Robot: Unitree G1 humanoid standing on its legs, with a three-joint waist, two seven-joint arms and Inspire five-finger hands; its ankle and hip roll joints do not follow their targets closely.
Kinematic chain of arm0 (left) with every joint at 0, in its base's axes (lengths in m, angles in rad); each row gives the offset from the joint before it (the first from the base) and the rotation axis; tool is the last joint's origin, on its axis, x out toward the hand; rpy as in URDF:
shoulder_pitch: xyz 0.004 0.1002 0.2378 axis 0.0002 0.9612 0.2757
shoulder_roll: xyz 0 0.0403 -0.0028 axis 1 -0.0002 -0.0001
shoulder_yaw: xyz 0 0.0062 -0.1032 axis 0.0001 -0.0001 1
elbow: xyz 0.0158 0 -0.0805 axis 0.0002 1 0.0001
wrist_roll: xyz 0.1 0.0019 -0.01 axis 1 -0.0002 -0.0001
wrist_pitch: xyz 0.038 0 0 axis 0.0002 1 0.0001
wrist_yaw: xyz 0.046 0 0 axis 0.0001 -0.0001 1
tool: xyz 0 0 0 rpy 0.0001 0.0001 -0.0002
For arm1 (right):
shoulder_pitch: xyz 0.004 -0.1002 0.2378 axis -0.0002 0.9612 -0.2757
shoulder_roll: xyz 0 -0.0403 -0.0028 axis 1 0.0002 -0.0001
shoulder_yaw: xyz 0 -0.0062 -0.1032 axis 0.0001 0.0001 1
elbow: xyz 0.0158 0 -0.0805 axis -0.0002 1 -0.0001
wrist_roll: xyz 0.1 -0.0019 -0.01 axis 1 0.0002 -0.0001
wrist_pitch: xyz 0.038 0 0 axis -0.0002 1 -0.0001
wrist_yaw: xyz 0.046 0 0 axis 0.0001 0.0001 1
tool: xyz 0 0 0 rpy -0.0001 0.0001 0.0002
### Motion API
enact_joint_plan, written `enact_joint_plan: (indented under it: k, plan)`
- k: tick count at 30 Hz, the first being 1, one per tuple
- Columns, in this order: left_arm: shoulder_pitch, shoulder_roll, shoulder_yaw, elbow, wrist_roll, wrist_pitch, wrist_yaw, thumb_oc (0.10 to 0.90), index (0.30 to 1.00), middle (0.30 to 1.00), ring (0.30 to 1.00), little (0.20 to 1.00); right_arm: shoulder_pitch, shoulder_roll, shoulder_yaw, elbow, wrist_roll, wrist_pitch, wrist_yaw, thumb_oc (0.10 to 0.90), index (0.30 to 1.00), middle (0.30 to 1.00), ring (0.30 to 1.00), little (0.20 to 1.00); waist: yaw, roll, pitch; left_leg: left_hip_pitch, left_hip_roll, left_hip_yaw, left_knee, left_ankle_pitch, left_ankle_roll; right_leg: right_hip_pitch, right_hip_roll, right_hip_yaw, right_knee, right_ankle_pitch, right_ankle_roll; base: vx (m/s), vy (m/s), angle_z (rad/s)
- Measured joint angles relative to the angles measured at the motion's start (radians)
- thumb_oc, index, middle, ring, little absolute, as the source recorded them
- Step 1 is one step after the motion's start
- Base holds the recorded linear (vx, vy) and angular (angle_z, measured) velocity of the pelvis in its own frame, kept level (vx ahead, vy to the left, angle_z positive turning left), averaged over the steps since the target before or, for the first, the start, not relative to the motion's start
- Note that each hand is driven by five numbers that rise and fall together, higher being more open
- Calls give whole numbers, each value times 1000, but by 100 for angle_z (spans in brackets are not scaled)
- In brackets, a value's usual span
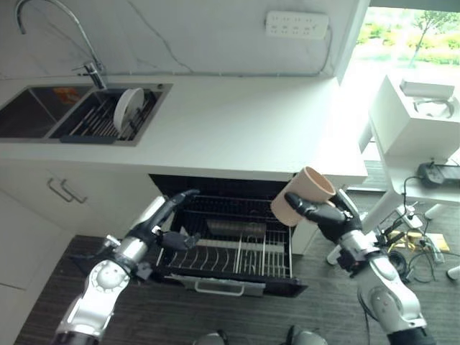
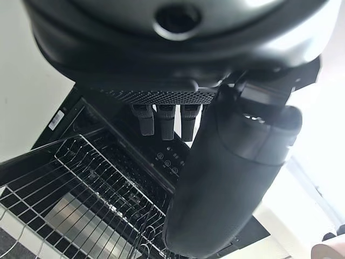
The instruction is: Place the dishes in the dishwasher.
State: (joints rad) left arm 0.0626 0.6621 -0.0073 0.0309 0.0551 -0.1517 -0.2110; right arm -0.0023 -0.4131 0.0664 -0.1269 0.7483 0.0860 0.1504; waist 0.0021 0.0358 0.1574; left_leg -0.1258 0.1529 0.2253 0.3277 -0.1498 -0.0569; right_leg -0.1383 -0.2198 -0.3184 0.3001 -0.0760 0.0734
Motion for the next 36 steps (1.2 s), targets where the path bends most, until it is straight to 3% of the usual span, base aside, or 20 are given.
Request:
enact_joint_plan:
  k: [4, 7, 15, 25, 31, 36]
  plan:
    - [-21, -2, -15, -2, 0, 1, -1, 800, 900, 900, 900, 900, -14, -41, 4, -1, -4, 5, 16, 400, 300, 300, 300, 300, 3, 15, 25, -68, 0, 1, 18, 6, 7, -61, -1, 6, 4, 23, -2, -180, 26, -2]
    - [-65, -1, -52, -4, 1, 2, 5, 800, 900, 900, 900, 900, -47, -60, 11, 0, -38, 4, 16, 400, 300, 300, 300, 300, 3, 25, 85, -108, -2, -4, 33, 13, 13, -94, -3, 7, 6, 37, -6, -129, 22, 1]
    - [-195, 5, -110, -4, 1, 23, 10, 800, 900, 900, 900, 900, -162, -85, 78, 0, -82, 4, 19, 400, 300, 300, 300, 300, 3, 22, 210, -153, -4, -7, 32, 37, 18, -138, -4, 7, 4, 60, -13, -82, 14, 0]
    - [-299, 31, -110, 0, 9, 46, 26, 800, 900, 900, 900, 900, -281, -102, 91, 1, -120, 4, 15, 400, 300, 300, 300, 300, 9, 19, 246, -159, -5, -7, 23, 37, 18, -142, -1, 5, -9, 60, -13, -54, 3, 0]
    - [-469, 69, -152, 71, 69, 105, 26, 800, 900, 900, 900, 900, -442, -126, 91, 7, -159, 4, 0, 400, 300, 300, 300, 300, 14, 22, 335, -204, -4, -12, 33, 47, 18, -185, 0, 5, -2, 70, -21, -89, 0, 0]
    - [-480, 73, -172, 128, 112, 154, 15, 800, 900, 900, 900, 900, -454, -141, 113, 7, -159, 9, -12, 400, 300, 300, 300, 300, 14, 22, 346, -211, -4, -12, 29, 48, 18, -192, 0, 6, -5, 72, -23, -9, -1, 0]
